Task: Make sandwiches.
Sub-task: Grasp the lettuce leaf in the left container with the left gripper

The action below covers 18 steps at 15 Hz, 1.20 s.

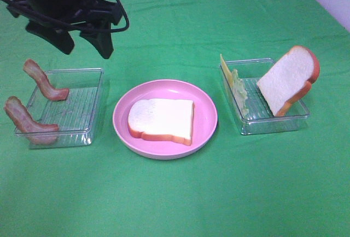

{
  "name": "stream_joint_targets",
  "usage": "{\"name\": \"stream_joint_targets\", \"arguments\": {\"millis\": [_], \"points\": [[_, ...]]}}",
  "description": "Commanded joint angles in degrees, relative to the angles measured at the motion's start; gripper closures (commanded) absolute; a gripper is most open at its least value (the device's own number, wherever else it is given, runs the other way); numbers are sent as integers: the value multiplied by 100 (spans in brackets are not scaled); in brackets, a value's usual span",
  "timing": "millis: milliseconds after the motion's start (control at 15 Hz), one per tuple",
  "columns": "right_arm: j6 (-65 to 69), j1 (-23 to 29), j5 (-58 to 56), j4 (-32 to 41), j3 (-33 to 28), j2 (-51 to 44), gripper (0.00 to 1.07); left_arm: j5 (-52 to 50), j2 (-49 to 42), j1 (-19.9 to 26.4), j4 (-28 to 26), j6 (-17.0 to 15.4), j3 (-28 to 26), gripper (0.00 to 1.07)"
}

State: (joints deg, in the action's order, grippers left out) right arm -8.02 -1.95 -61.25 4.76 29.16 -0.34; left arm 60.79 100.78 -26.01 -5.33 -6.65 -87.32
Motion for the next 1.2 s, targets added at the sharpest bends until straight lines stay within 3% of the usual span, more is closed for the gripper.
{"name": "stream_joint_targets", "arguments": {"millis": [67, 200, 467, 1200], "points": [[-29, -34, 46, 17, -17, -86, 54, 773, -521, -17, 309, -109, -23, 38], [-29, -34, 46, 17, -17, -86, 54, 1295, -1329, -17, 739, -103, 69, 38], [-29, -34, 46, 17, -17, -86, 54, 1295, -2492, -17, 768, -149, 917, 38], [-29, -34, 46, 17, -17, -86, 54, 710, -6921, -17, 814, -120, 4715, 38]]}}
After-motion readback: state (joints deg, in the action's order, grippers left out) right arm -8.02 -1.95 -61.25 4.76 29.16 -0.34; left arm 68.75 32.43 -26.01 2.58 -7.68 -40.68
